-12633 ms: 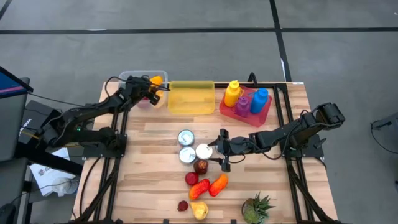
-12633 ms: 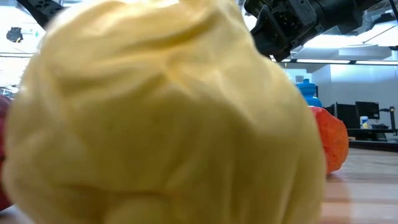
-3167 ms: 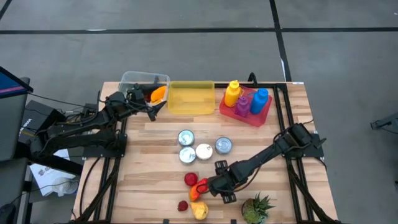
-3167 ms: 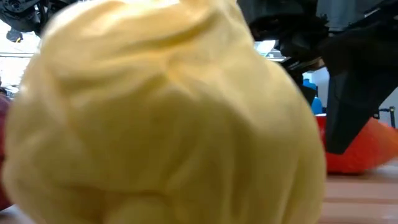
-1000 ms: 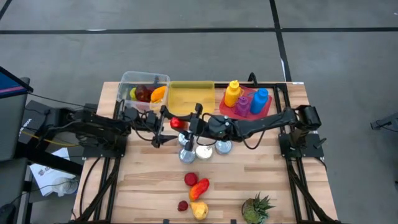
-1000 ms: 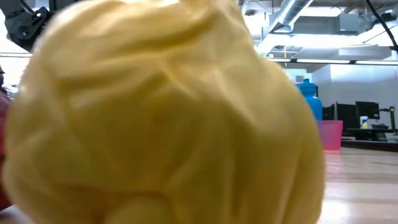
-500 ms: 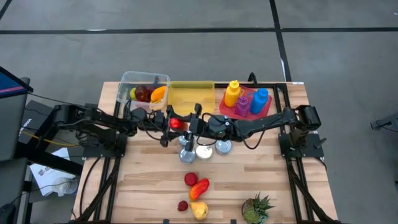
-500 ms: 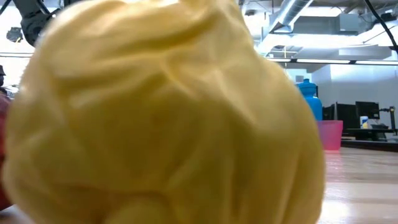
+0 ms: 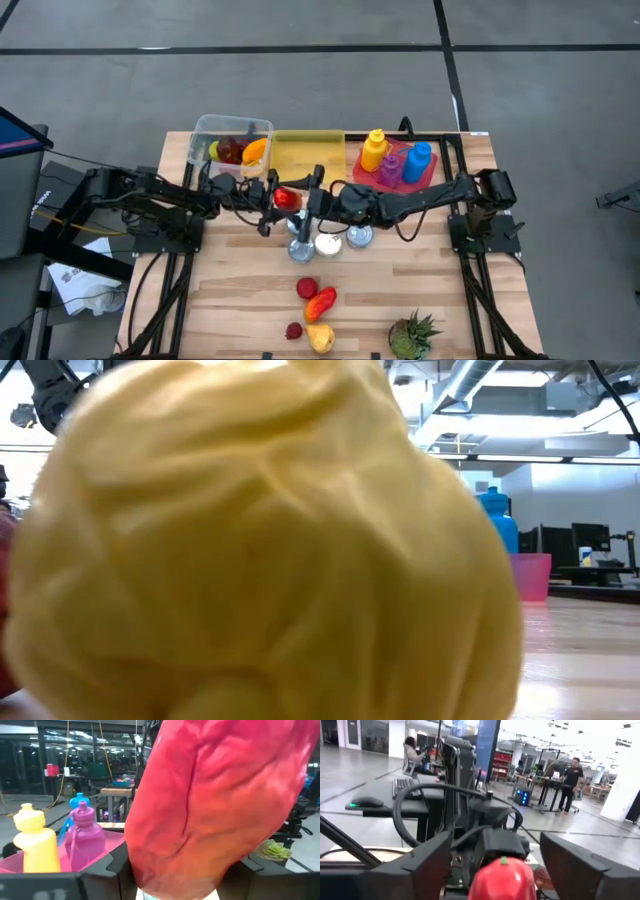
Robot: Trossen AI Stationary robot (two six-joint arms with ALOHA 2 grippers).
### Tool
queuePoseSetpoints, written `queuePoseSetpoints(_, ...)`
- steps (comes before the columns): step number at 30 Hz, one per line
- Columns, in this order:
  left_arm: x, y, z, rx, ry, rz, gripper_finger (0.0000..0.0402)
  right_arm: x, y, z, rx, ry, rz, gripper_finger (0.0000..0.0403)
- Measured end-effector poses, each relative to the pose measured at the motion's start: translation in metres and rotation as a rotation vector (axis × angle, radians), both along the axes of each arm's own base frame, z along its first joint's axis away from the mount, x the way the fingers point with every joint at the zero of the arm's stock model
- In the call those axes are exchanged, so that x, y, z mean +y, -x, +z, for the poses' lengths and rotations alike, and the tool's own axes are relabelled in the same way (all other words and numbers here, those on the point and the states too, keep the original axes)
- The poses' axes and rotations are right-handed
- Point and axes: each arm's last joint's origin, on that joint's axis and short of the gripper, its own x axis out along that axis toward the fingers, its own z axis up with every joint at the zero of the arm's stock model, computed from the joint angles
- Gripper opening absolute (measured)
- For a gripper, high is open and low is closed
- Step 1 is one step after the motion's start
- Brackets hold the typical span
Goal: Pick & Place Food Item
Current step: Put the right red mango into the transparent bin
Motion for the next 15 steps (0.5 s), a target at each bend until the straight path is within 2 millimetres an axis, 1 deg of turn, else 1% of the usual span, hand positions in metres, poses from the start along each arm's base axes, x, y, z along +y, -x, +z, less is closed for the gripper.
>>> queuePoseSetpoints(4, 0.002, 0.004, -0.003, 0.015, -0.018, 0.021, 0.0185, -0.001, 0.005, 0.010, -0.020, -0.001, -0.001, 0.0339)
queuePoseSetpoints(7, 0.008, 0.011, -0.002, 0.034, -0.017, 0.055, 0.0185, 0.004, 0.010, 0.013, 0.008, 0.005, 0.011, 0.0355)
queuePoseSetpoints(11, 0.019, 0.027, 0.005, 0.111, -0.045, 0.156, 0.0185, 0.019, 0.014, 0.009, 0.081, 0.027, 0.047, 0.0358)
queuePoseSetpoints(15, 0.028, 0.049, 0.012, 0.207, -0.086, 0.358, 0.0185, 0.033, 0.016, 0.001, 0.156, 0.039, 0.080, 0.0349)
